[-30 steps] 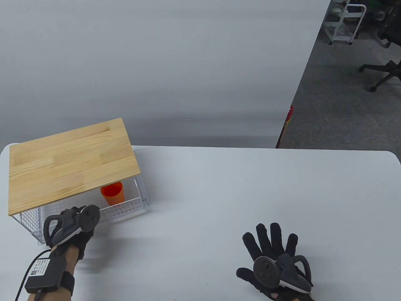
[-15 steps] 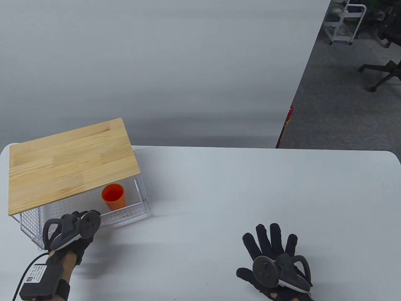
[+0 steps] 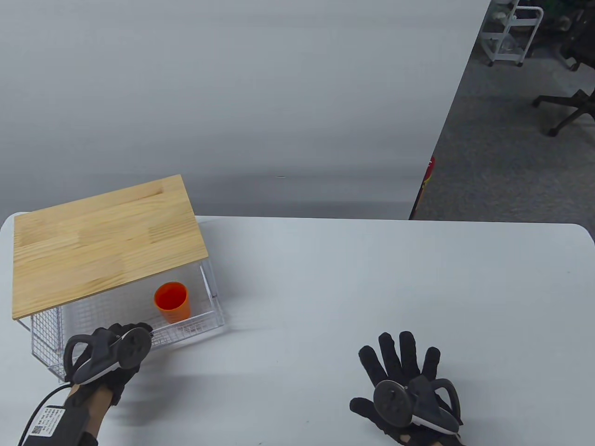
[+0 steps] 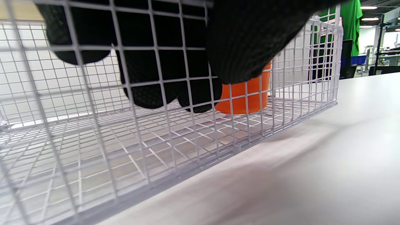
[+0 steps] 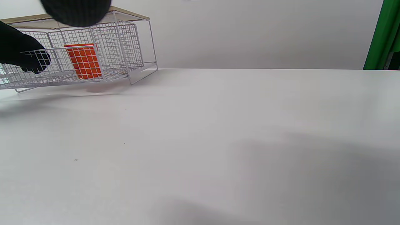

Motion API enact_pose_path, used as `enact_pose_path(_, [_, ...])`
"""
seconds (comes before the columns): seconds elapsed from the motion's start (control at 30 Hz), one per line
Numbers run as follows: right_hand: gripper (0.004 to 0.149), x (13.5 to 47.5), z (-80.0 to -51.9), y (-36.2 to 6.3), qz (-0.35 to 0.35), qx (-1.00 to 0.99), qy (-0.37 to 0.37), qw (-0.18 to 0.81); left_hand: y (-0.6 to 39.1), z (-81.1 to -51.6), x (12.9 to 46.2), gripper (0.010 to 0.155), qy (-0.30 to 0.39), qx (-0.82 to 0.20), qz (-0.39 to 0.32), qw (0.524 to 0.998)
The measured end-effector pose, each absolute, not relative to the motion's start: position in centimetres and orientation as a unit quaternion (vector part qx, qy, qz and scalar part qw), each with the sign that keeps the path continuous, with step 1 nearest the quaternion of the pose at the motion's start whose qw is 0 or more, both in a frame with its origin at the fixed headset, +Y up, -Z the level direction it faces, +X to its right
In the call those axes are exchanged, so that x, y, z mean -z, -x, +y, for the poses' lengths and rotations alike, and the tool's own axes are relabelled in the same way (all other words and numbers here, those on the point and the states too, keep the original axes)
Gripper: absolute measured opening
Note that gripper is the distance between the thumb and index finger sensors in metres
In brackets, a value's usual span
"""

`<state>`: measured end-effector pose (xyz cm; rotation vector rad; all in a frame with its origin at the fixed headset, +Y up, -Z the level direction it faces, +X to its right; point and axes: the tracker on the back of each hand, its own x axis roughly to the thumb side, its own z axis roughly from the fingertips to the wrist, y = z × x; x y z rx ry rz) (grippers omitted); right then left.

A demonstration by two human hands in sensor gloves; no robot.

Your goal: Take the cup out of the mesh sliding drawer

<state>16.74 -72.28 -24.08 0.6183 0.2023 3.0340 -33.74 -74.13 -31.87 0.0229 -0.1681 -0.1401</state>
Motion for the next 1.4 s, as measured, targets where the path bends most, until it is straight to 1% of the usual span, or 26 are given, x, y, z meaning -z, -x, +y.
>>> enact_pose_path(0.53, [0.090, 23.9, -72.4, -16.4, 0.068, -0.976, -0.205, 0.014, 32.5, -73.9, 29.4, 0.028, -0.011, 0.076, -0.106, 0.991])
enact_pose_path(1.4, [0.090, 23.7, -72.5, -16.1, 0.065, -0.976, -0.208, 0.012, 31.7, -74.2, 27.5, 0.027, -0.012, 0.072, -0.117, 0.990])
